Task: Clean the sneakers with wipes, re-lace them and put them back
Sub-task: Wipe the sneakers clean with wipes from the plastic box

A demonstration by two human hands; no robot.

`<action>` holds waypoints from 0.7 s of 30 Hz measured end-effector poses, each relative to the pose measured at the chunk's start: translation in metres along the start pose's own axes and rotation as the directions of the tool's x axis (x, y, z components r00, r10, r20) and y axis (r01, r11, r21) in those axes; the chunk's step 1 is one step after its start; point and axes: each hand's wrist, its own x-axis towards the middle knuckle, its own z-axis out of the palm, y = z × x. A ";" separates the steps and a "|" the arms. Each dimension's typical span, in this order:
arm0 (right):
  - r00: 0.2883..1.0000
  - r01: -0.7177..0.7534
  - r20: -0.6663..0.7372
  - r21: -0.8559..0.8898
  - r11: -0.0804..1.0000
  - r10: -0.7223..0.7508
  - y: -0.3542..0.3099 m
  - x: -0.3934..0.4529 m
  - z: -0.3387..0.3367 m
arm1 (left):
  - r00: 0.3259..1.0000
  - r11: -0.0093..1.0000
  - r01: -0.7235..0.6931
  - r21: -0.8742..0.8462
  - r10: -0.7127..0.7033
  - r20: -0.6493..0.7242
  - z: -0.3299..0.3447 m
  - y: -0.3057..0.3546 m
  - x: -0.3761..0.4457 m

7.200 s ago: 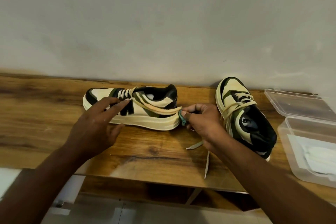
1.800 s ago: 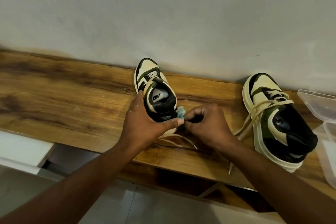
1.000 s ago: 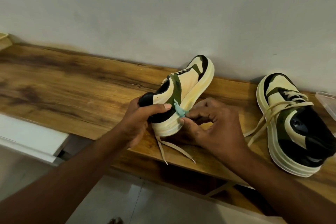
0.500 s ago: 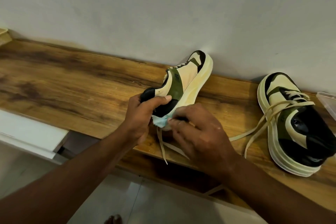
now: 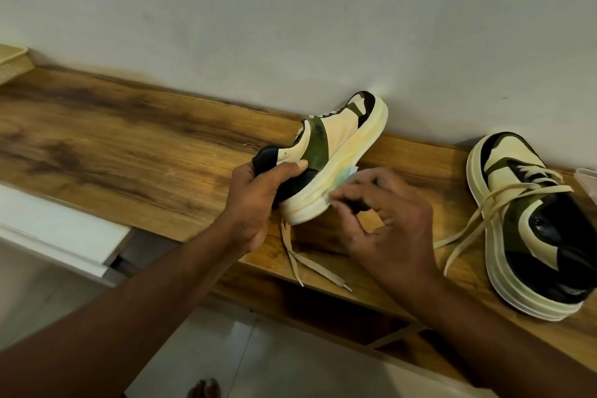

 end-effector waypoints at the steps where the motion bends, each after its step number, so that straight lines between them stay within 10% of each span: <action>1: 0.996 -0.088 -0.012 0.055 0.995 0.089 0.003 0.002 -0.001 | 1.000 1.000 0.000 0.001 0.000 0.003 0.000 0.000 0.000; 6: 0.863 -0.498 0.132 0.392 0.774 0.488 0.006 0.007 -0.002 | 1.000 1.000 0.023 -0.008 -0.023 0.009 0.002 0.000 -0.002; 12: 0.783 -0.590 0.070 0.401 0.701 0.619 0.000 0.018 -0.012 | 1.000 1.000 0.002 -0.009 -0.002 0.003 0.005 -0.002 -0.003; 17: 0.989 -0.102 -0.093 0.139 0.985 0.116 -0.033 0.014 -0.023 | 0.999 0.999 -0.040 0.005 0.040 0.000 0.010 -0.003 -0.007; 21: 0.941 0.288 0.245 -0.226 0.931 -0.232 -0.034 -0.010 -0.003 | 0.998 0.997 -0.069 0.041 0.069 0.008 0.016 -0.007 -0.010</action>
